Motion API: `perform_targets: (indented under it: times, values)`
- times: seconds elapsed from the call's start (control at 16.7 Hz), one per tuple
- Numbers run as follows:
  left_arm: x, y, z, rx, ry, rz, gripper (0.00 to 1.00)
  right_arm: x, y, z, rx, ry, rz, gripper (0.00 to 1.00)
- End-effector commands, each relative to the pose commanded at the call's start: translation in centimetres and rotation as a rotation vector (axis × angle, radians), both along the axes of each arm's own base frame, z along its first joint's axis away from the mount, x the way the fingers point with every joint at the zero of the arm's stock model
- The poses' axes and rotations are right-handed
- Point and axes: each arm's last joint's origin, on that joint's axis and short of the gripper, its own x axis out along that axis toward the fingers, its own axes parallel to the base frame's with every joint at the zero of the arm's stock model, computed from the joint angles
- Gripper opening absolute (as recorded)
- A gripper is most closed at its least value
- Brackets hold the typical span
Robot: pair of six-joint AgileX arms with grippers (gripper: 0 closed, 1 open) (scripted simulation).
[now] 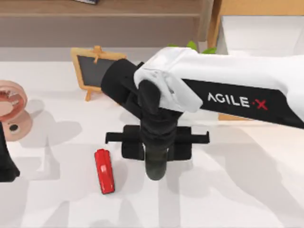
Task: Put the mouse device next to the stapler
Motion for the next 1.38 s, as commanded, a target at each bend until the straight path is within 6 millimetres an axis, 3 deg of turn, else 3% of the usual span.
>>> perform_targets:
  times: [0.48,0.84,1.38]
  values:
    - [0.0,0.0,0.0,0.000,0.000,0.000,1.00,1.9,-1.0,1.1,0.055,-0.082,-0.102,0.00]
    - [0.0,0.0,0.0,0.000,0.000,0.000,1.00,1.7,-0.5,1.4,0.071,-0.094,-0.080,0.00]
    - [0.0,0.0,0.0,0.000,0.000,0.000,1.00,-0.3,0.2,-1.8,-0.011,0.017,0.019,0.00]
